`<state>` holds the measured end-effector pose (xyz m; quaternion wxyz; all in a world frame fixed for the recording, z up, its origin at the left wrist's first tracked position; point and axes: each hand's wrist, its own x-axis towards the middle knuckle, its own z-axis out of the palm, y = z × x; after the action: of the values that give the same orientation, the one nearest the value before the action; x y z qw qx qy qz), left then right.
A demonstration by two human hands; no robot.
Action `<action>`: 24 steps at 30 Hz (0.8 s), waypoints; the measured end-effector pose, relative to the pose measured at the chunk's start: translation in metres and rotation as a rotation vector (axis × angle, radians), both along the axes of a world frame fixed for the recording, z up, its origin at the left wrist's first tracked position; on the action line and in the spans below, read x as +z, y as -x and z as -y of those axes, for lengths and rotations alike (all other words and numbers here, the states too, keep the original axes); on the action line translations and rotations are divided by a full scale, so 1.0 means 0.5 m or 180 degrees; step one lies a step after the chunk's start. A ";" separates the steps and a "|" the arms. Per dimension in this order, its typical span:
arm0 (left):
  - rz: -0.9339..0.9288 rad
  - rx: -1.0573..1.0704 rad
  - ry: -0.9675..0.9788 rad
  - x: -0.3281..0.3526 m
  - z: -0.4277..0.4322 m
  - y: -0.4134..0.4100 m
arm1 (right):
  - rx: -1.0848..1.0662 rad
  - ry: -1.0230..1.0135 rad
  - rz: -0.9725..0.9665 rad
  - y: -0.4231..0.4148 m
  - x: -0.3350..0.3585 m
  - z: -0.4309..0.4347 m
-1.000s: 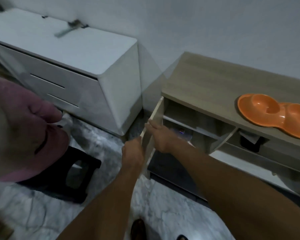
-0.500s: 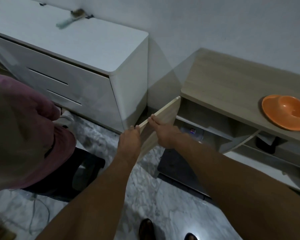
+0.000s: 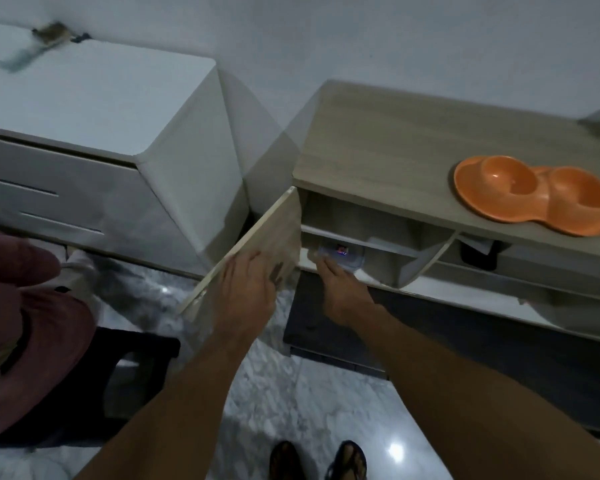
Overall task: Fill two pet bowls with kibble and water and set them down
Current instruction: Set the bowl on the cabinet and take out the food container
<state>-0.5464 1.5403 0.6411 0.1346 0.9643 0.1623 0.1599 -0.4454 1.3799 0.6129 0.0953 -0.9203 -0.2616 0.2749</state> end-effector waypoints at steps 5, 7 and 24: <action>-0.0400 -0.0153 0.0810 -0.127 0.119 -0.109 | -0.0785 -0.0130 -0.0195 -0.044 -0.133 0.100; -0.0441 -0.0063 0.1049 -0.208 0.149 -0.153 | -0.1070 -0.0275 -0.0161 -0.067 -0.208 0.129; 0.0154 0.0141 0.2448 -0.720 0.124 -0.461 | -0.3296 -0.2729 0.0637 -0.286 -0.671 0.070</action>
<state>-0.3156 1.4781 0.2810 0.4868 0.8356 0.2281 0.1129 -0.3025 1.3447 0.2772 0.5464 -0.8287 0.1194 -0.0206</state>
